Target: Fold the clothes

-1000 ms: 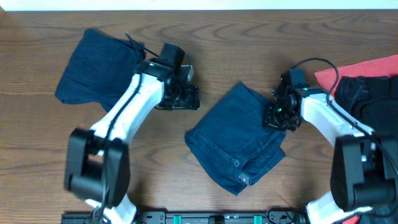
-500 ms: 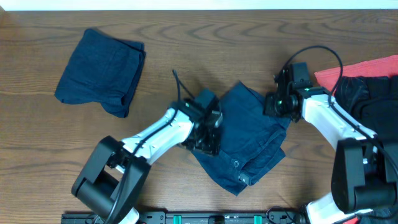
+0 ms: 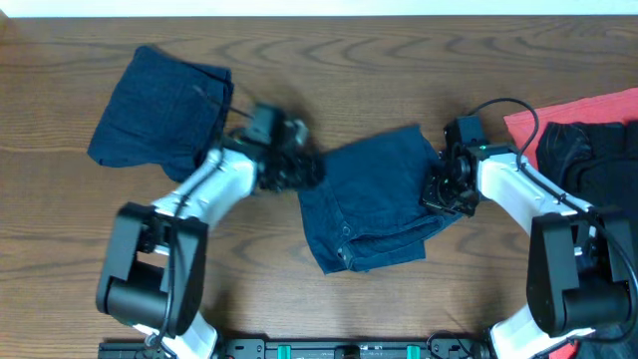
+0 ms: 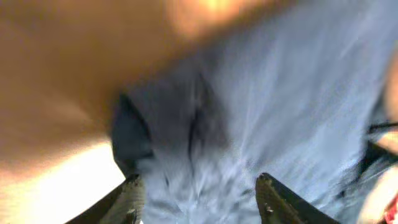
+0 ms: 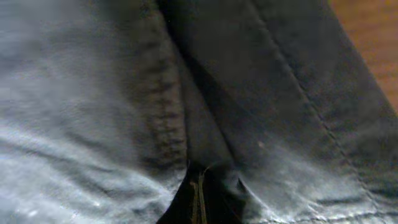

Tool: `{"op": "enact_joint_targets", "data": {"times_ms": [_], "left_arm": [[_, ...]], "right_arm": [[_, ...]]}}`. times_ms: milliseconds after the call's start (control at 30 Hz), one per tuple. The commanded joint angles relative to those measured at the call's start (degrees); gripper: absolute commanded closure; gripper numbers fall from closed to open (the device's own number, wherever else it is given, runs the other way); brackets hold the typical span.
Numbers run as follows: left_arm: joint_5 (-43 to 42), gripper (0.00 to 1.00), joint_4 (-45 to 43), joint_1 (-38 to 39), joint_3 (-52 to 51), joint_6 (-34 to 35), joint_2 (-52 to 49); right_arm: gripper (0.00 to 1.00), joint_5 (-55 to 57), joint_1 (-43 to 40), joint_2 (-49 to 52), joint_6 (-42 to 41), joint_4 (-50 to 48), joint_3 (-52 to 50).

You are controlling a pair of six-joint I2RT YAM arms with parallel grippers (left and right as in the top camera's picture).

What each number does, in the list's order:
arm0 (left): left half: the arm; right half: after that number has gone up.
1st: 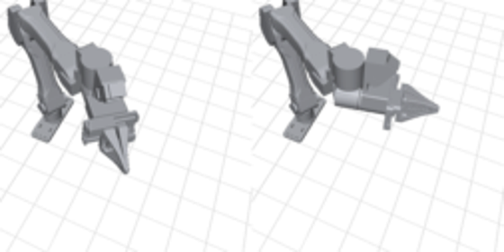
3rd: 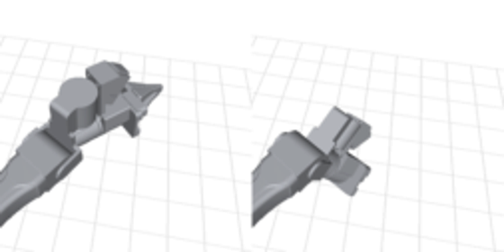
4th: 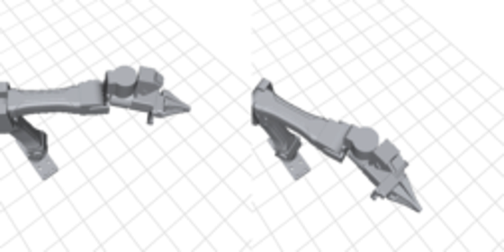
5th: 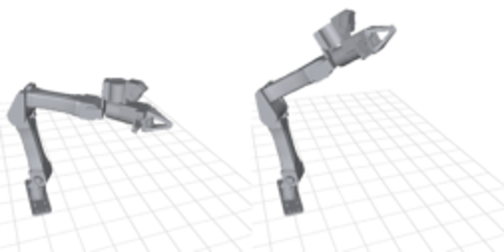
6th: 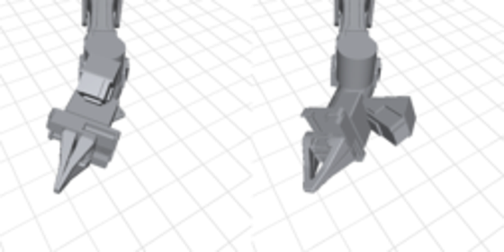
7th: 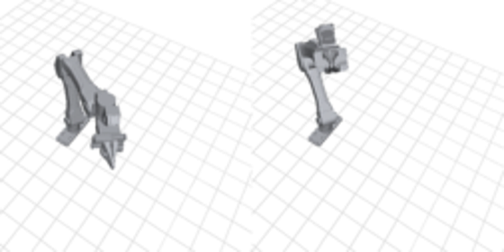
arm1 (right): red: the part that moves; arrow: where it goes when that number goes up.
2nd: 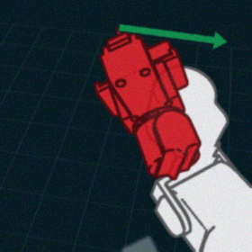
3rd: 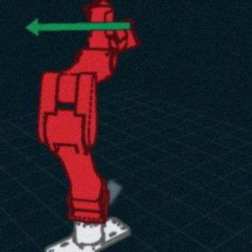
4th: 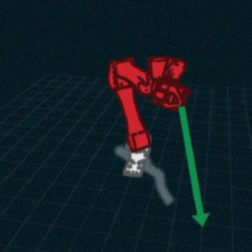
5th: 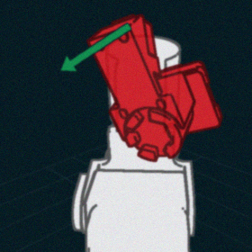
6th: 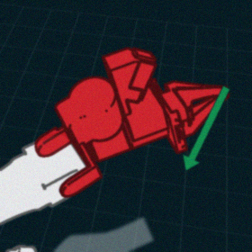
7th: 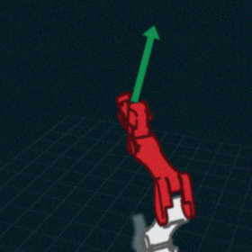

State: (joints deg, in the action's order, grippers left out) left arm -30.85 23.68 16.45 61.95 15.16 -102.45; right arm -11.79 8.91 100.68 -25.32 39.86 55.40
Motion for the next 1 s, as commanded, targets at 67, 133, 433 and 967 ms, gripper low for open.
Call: {"op": "enact_joint_targets", "data": {"times_ms": [67,133,433,967], "left_arm": [[-5.88,0.28,10.21,-3.56,8.50,-0.04,1.84],[-6.01,0.23,14.16,-3.91,8.66,-0.04,2.89],[-5.81,0.18,21.55,-2.86,0.48,1.36,2.78],[-8.79,0.11,-12.02,9.64,-19.43,24.13,2.64]], "right_arm": [[0.99,-8.76,1.05,-6.64,9.92,-3.37,-0.28],[0.98,-9.51,1.40,-7.13,10.84,-3.91,-0.28],[0.99,-7.89,3.85,-0.74,8.79,-5.44,-0.94],[0.99,-8.17,3.91,3.50,6.93,-6.16,-0.94]]}}
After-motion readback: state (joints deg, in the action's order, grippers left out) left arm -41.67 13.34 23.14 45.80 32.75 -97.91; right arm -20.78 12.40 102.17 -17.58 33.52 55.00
